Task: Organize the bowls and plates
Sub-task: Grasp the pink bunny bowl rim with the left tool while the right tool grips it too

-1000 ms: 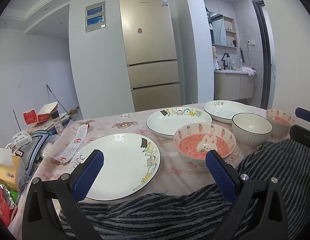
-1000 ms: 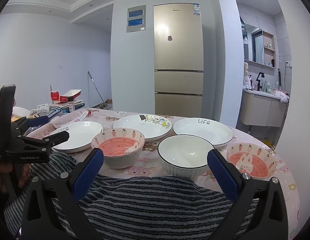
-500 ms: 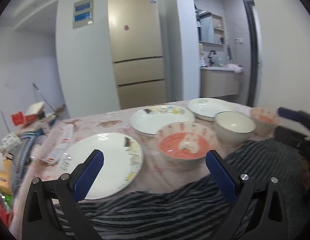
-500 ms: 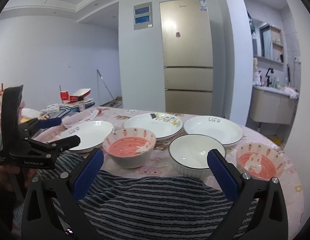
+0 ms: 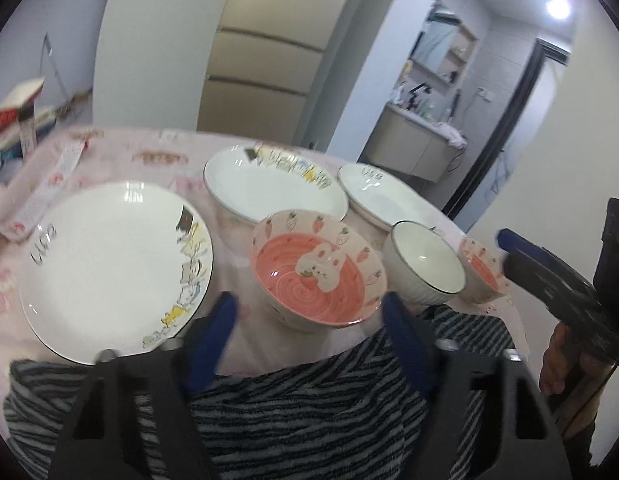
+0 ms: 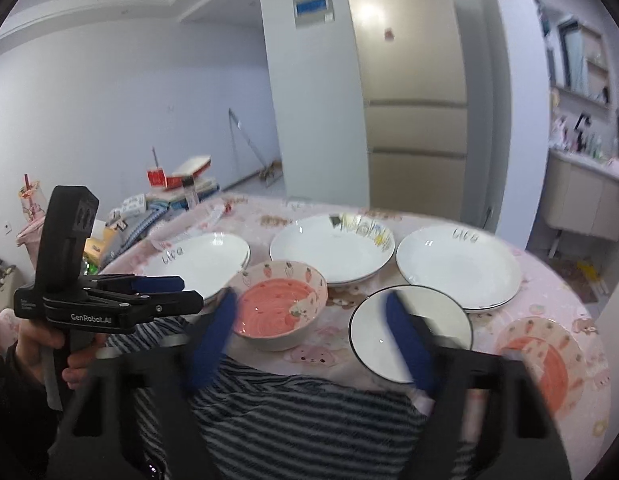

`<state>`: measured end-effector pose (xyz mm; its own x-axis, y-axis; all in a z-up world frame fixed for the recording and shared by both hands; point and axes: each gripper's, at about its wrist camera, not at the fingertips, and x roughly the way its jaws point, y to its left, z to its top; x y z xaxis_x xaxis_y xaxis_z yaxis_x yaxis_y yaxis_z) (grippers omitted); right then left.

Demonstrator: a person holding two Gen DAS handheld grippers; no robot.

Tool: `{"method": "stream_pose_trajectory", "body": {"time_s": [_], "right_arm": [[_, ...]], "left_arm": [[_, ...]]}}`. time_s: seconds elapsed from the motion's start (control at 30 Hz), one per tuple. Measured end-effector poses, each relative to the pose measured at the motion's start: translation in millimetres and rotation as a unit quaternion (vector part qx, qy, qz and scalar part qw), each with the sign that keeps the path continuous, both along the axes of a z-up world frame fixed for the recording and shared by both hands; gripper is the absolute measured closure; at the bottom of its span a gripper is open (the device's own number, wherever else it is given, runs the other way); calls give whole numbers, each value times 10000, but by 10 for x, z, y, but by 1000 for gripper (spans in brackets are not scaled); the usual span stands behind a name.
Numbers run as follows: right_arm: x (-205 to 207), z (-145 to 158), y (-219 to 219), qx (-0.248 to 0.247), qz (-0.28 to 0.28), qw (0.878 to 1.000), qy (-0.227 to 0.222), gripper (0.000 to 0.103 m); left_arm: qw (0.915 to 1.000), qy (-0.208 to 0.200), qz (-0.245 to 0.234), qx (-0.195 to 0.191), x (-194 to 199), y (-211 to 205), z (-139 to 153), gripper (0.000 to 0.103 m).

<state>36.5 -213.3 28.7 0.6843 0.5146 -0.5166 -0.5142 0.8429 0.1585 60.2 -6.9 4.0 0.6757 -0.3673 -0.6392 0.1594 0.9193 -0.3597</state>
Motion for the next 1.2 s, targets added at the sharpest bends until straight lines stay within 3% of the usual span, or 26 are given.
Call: {"method": "stream_pose_trajectory", "body": {"time_s": [0.07,0.1,0.2,0.33,0.47,0.6,0.7,1.03,1.13,1.2], "right_arm": [[236,-70,66,-59,96,9994,327,77],[332,-109,94,-88,92,9990,437,78],[604,-218,255,-278,154,9971,699,79],[878,-369,477,-389,122,9929,1114,79],[1020,-565,652,-936,-128,9882,1206,79],[1107,-722,654,-913,-166,9856,1414,80],[1132,-746,718,-1001,-144,9853,1373,79],[1059,-859,992,-1796,-178,9773,1111,77],[1037,-829,931,-1662,-220,9805,1021,89],[1012,-772,868,-1410,-148,9849,989,93]], "left_arm": [[9997,190,57,-154,96,28,-52,47],[9989,351,140,-273,171,51,-93,54],[9972,607,281,-344,343,82,-165,61],[9961,769,415,-124,520,67,-256,63],[9949,877,475,-131,620,89,-318,63],[9945,943,425,-144,683,64,-430,64],[9948,924,421,-77,715,30,-469,73],[9932,1067,385,-268,797,54,-604,75],[9936,1006,500,-92,785,53,-592,81],[9940,926,561,-177,761,93,-589,86]]}}
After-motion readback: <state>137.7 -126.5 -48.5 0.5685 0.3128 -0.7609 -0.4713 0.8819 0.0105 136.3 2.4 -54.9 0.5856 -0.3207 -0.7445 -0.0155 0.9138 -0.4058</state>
